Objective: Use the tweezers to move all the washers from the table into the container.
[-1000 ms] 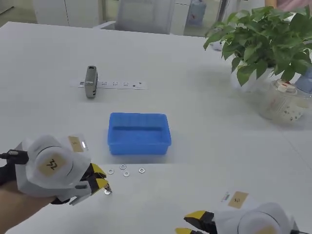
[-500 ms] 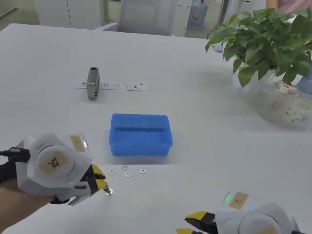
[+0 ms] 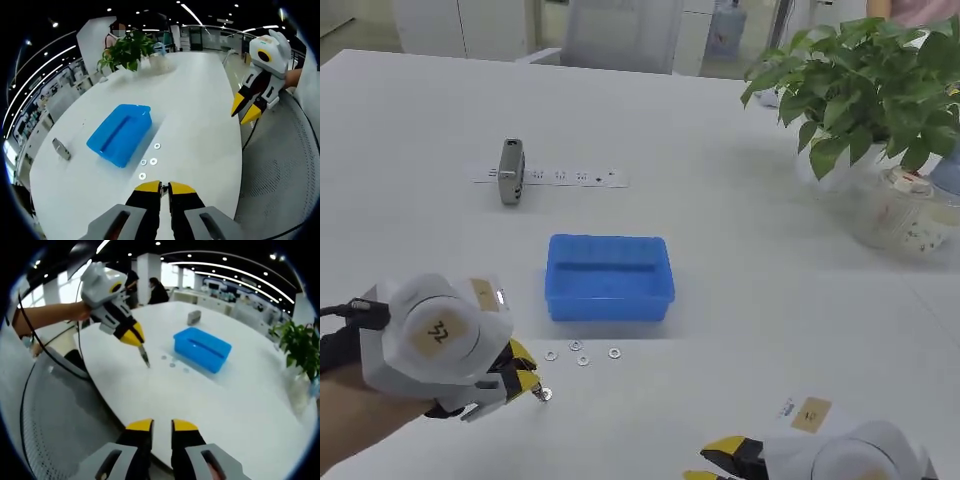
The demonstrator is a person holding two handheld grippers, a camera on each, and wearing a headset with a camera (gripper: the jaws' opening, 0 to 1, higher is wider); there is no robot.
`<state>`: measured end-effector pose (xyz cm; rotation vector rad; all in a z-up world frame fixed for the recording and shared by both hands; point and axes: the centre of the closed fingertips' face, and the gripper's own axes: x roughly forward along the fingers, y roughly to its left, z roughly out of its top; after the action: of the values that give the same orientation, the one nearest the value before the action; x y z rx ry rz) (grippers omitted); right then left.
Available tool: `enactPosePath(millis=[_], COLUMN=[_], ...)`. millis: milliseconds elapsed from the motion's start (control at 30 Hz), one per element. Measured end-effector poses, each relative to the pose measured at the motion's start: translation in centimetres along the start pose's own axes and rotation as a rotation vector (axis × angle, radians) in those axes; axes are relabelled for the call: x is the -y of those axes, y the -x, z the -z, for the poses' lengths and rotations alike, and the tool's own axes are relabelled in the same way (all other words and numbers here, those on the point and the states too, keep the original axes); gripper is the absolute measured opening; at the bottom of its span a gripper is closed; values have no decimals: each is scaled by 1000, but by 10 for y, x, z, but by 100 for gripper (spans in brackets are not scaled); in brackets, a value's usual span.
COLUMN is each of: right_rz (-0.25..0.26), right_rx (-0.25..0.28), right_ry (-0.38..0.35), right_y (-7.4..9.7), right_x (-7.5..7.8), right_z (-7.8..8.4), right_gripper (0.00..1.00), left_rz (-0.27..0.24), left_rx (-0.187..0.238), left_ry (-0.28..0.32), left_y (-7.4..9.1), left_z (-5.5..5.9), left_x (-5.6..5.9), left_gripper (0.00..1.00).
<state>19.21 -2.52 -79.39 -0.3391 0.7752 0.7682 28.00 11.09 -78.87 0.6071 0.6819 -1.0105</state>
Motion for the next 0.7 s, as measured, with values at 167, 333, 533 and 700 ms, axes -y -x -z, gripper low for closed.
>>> enactPosePath(millis=[167, 333, 533, 700], right_rz=[1, 3, 8, 17], right_rx=[0, -6, -4, -7], right_ry=[1, 6, 2, 10], right_y=[0, 0, 0, 0], right_x=[0, 0, 1, 2], right_z=[0, 1, 1, 1], right_gripper=[10, 9, 9, 9], left_rz=[13, 28, 32, 9], left_rx=[-11, -23, 26, 85], left_ry=[-15, -41, -10, 39], left_y=[-2, -7, -11, -11], left_z=[-1, -7, -14, -14], left_x=[0, -1, 2, 3], left_gripper=[2, 2, 2, 2])
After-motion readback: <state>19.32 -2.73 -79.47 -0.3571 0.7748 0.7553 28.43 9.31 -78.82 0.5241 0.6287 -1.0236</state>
